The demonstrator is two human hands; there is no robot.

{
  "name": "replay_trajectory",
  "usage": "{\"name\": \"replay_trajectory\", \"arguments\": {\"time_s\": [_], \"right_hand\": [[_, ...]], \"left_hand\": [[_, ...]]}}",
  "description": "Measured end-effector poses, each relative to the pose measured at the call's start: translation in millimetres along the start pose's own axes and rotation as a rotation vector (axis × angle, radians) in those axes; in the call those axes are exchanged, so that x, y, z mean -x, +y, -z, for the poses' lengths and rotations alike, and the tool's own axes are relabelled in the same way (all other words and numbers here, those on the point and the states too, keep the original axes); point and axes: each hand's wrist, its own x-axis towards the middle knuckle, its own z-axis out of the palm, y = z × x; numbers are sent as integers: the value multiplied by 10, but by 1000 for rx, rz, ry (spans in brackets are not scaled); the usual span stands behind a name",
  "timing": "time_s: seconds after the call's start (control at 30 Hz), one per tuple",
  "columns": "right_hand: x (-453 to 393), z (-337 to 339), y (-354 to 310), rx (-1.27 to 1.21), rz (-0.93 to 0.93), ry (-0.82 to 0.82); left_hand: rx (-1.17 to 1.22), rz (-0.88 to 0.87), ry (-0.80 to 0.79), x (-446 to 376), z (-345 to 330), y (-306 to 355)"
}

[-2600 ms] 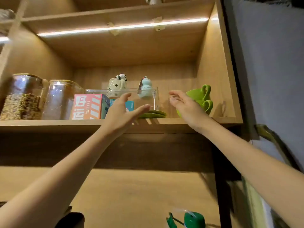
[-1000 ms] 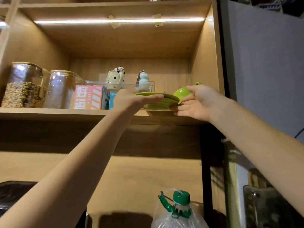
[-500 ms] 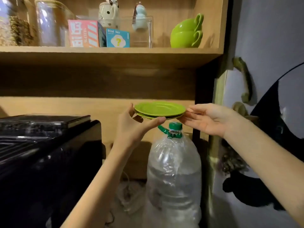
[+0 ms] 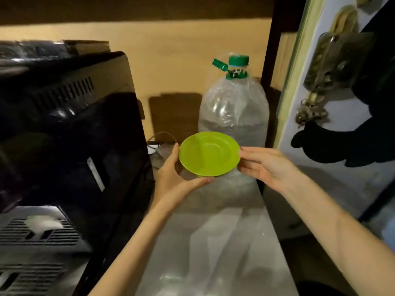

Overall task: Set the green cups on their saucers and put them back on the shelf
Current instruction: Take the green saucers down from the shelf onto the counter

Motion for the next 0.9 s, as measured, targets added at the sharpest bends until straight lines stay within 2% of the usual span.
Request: {"name": "replay_trajectory", "arguments": {"time_s": [0.4, 0.63, 0.9], "right_hand": [[-117, 170, 1557, 214, -241, 65], [-353, 176, 2084, 272, -333, 103], [-473, 236, 2345, 377, -373, 116]], "left_hand": [[-225, 217, -138, 749, -27, -1125], [-304, 298, -148, 813, -43, -1599], [-445, 345, -200, 826, -98, -1775]]}}
